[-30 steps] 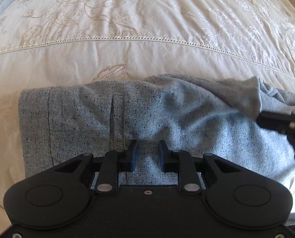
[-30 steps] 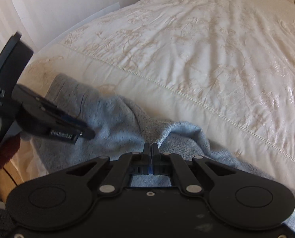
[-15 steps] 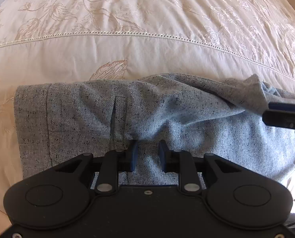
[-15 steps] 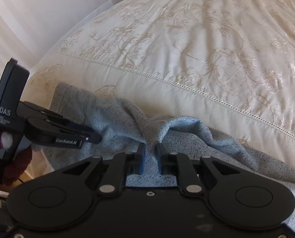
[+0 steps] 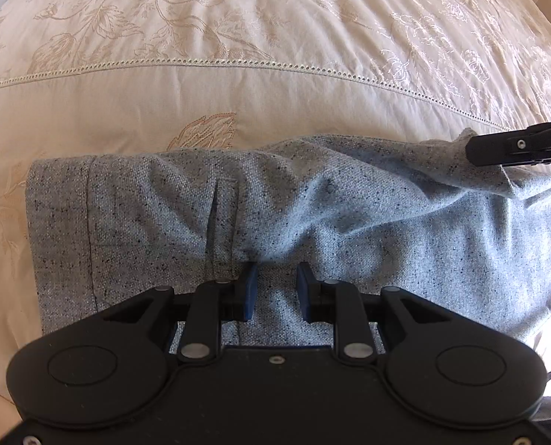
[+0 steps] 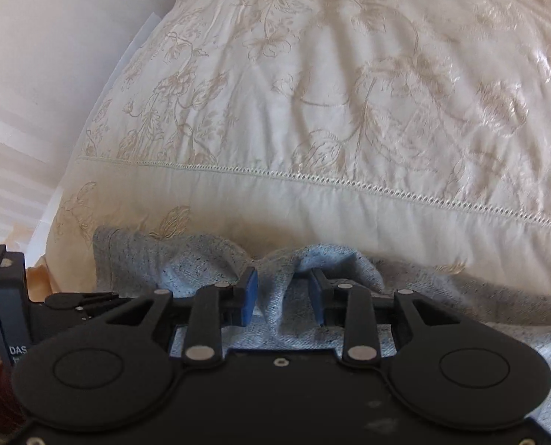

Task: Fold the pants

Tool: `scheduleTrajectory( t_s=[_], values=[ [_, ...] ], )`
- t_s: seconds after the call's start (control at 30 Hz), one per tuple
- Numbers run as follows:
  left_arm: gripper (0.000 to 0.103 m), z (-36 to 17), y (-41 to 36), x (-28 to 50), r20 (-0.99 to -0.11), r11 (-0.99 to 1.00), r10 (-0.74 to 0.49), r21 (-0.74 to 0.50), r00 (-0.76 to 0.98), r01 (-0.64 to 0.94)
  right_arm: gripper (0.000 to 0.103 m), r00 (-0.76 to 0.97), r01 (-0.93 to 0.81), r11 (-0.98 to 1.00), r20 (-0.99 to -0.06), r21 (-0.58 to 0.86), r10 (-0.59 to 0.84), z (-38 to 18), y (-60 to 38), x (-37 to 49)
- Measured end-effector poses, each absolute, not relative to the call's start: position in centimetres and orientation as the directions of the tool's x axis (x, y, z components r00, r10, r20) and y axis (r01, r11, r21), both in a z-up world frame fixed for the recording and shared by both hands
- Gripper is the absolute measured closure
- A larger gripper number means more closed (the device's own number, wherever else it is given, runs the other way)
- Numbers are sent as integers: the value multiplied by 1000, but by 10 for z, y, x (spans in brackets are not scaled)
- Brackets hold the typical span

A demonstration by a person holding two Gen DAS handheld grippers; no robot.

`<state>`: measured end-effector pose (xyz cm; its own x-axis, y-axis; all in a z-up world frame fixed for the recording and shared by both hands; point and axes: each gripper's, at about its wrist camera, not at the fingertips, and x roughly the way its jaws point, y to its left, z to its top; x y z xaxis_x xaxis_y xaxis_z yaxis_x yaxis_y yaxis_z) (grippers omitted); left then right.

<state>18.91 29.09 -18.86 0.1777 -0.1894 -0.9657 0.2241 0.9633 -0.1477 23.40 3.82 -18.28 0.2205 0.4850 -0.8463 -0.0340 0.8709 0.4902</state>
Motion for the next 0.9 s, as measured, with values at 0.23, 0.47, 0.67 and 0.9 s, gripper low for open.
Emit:
scheduleTrajectory(
  t_s=[0.23, 0.47, 0.67, 0.9],
  values=[
    [71, -189, 292, 190, -965, 963, -194, -154, 174, 222, 81, 181, 60, 889, -881, 453, 437, -201, 56, 250],
    [70, -194, 292, 188, -963, 959, -191, -142, 187, 247, 96, 304, -107, 925, -874, 364, 379, -188, 87, 301],
    [70, -194, 292, 187, -962, 957, -197, -147, 188, 249, 95, 249, -83, 936, -903, 341, 351, -228, 89, 320],
    [71, -173, 286, 182, -962, 951, -172, -106, 211, 289, 79, 498, 44, 938, -821, 344, 278, -177, 19, 287]
  ],
)
